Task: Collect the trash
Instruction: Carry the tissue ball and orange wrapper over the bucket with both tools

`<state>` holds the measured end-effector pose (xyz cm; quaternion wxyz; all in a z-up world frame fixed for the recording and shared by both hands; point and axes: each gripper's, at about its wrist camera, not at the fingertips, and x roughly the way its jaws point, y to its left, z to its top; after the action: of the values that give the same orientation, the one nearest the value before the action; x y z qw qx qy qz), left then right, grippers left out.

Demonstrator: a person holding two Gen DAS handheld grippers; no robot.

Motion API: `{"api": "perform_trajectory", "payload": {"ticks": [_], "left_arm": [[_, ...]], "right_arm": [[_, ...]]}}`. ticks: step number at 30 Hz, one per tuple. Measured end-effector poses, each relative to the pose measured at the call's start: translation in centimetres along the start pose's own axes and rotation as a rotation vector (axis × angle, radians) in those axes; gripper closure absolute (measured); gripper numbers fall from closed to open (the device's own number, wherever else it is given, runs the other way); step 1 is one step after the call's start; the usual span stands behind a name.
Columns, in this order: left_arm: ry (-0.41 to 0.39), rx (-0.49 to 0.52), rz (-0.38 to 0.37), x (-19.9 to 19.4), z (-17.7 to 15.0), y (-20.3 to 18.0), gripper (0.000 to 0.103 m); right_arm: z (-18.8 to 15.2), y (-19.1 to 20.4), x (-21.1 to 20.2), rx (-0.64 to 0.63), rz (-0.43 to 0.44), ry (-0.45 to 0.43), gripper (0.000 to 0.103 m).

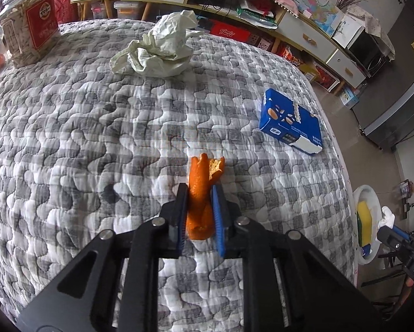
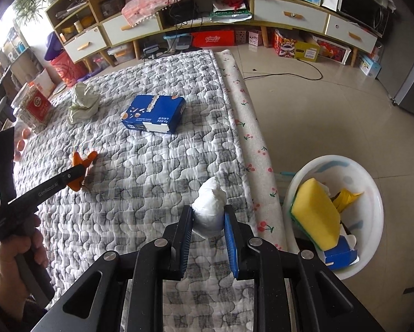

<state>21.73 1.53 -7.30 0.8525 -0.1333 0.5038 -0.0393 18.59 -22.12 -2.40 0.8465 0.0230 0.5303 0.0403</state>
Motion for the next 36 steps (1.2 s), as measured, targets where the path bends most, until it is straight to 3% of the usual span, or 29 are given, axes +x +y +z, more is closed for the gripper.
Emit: {"api": "perform_trajectory", "payload": {"ticks": [12,22,27,28,30,31,32,36], "left_arm": [[-0.007,0.103,-0.082,-3.1,-2.5,-3.3,0.084],[0.0,0.212,-0.134,-4.0,-4.2,-8.9,0.084],[0.003,0.262,-0.155,-4.0,-4.5,-12.3,0.084],[0.005,0.274,-0.158,-4.0,-4.6,-13.1,0.084],[0.007,0.297,-0.167,-4.0,-4.7,-14.7,0.084],[0.007,0.308,-0.173,-4.0,-4.7,-15.4,0.084],[0.007,0.32,-0.178,-4.0,-4.7,-16.2,0.084],[0.01,0.373,-0.196,-3.6,-5.0,-19.5,0.084]], "right_arm": [[-1.6,-7.5,-2.5,0.125,-0.023,-0.046,0.08],[-3.9,-16.7,-3.8,0.289,-0.069,-0.068,0.079],[-4.2,-19.5,-3.6,0.353,-0.055,-0.082,0.077],[-4.1,-19.8,-3.5,0.364,-0.05,-0.081,0.075],[-4.1,-20.2,-3.3,0.383,-0.038,-0.077,0.06],[-4.2,-20.5,-3.5,0.393,-0.039,-0.081,0.044],[-4.4,-20.7,-3.7,0.399,-0.044,-0.092,0.04],[-5.1,-21.4,-4.6,0.387,-0.054,-0.113,0.04]]}}
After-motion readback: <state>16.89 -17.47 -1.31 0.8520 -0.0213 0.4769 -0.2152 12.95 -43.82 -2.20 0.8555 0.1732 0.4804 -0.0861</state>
